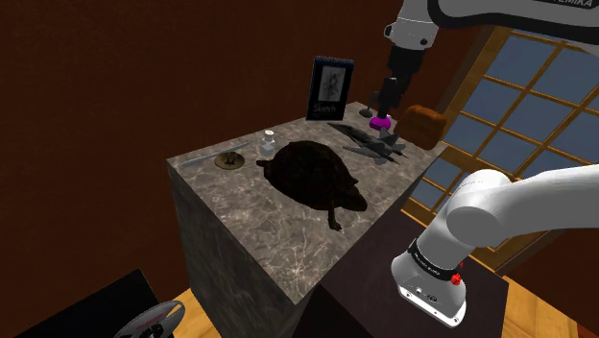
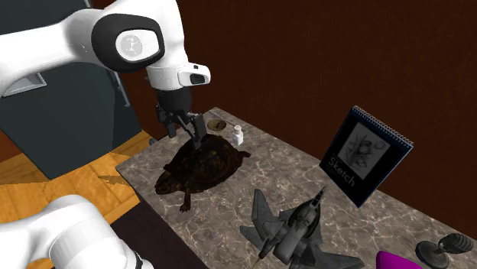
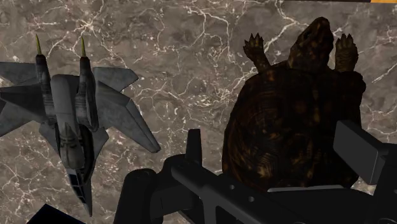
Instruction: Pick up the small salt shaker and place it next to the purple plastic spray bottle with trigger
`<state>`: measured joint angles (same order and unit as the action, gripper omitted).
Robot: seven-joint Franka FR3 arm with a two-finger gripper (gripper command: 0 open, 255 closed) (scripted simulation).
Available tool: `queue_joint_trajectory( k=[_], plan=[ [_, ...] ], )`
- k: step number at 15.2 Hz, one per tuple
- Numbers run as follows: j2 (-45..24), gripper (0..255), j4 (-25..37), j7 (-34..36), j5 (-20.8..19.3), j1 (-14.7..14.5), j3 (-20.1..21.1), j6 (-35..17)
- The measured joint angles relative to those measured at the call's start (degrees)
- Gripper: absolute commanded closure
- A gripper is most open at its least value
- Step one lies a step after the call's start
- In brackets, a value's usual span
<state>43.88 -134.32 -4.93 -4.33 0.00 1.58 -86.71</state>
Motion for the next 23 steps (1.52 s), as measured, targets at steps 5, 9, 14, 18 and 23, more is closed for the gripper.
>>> queue_joint_trajectory(
  k=[5,9,14,18,23],
  plan=[
    [-4.74,0,0.07,2.1,0.63,-0.12,1.24,-4.86],
    [-12.75,0,1.86,5.02,1.08,-0.17,2.98,-11.36],
    [-22.36,0,5.8,8.63,0.93,-0.15,4.97,-17.47],
    [-31.2,0,10.41,11.86,0.07,-0.19,6.51,-21.93],
    [-41.93,0,17.64,15.46,-1.86,-0.34,7.64,-25.66]
  ],
)
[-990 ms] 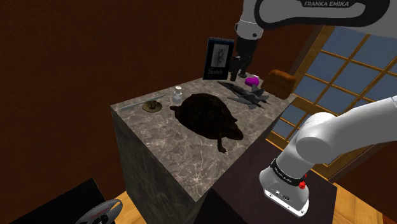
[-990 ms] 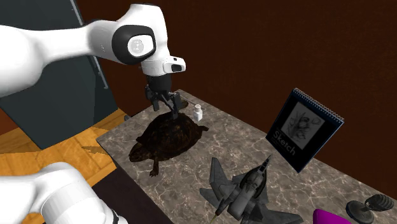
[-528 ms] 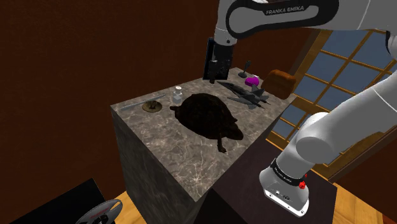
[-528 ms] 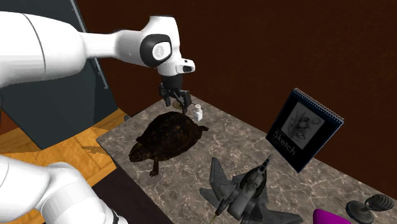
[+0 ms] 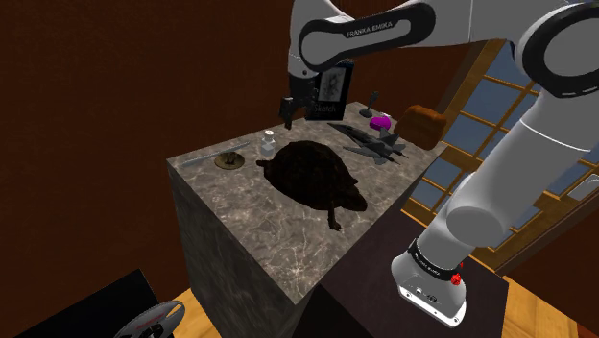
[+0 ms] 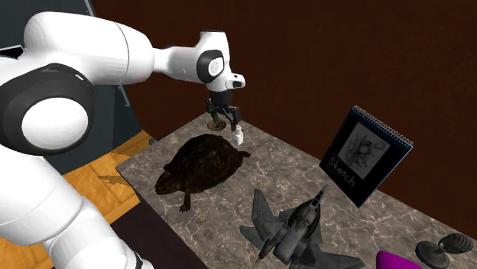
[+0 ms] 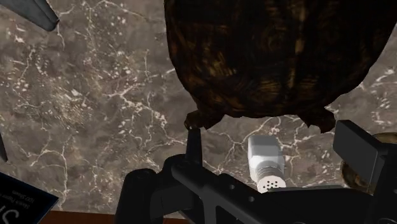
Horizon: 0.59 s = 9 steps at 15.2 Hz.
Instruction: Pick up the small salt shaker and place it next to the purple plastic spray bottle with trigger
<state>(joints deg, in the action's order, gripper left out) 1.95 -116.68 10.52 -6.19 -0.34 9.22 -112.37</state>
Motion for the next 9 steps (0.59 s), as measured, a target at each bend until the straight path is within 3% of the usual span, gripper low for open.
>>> queue_joint_trajectory(
  k=[9],
  plan=[
    [-18.13,0,16.09,5.42,-3.89,-1.71,0.41,-2.21]
  ],
)
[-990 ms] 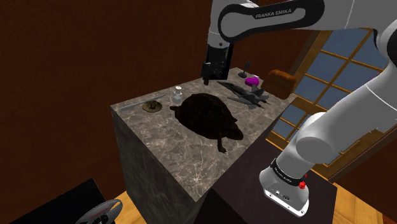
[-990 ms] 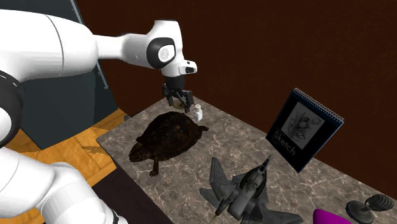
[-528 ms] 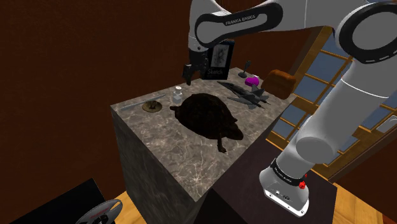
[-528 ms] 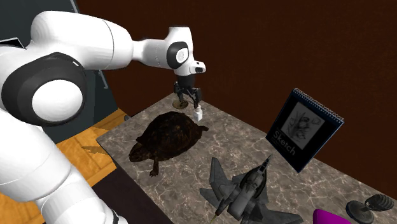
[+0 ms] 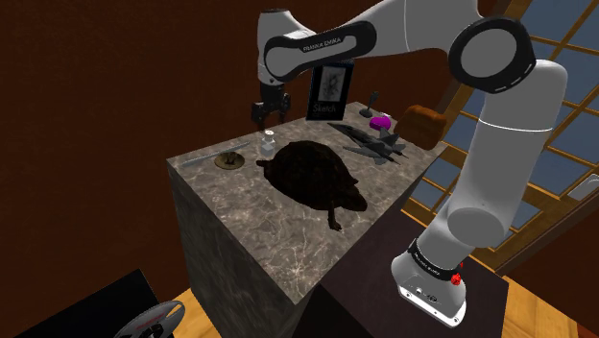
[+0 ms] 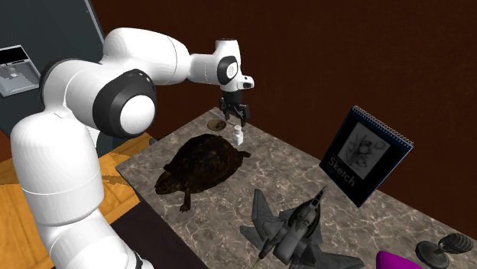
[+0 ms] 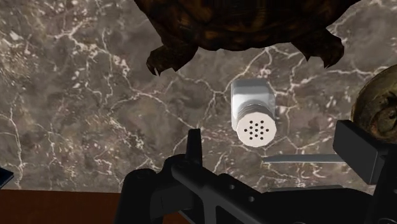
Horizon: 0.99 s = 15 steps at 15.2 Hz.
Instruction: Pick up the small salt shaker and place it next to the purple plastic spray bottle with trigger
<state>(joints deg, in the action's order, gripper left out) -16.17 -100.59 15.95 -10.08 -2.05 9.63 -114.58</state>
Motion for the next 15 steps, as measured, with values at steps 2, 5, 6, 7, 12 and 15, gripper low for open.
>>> queue_joint_trajectory(
  k=[2,5,6,7,12,15],
  plan=[
    [-1.1,0,-0.36,0.19,-0.3,0.05,-0.16,-1.47],
    [-2.03,0,-1.5,0.47,-0.62,0.09,-0.3,-3.54],
    [-2.43,0,-1.55,0.53,-0.73,0.09,-0.35,-3.98],
    [-2.58,0,-2.0,0.58,-0.81,0.12,-0.4,-4.59],
    [-2.69,0,-2.48,0.65,-0.88,0.15,-0.43,-5.19],
    [-2.69,255,-2.49,0.65,-0.88,0.15,-0.43,-5.2]
  ],
)
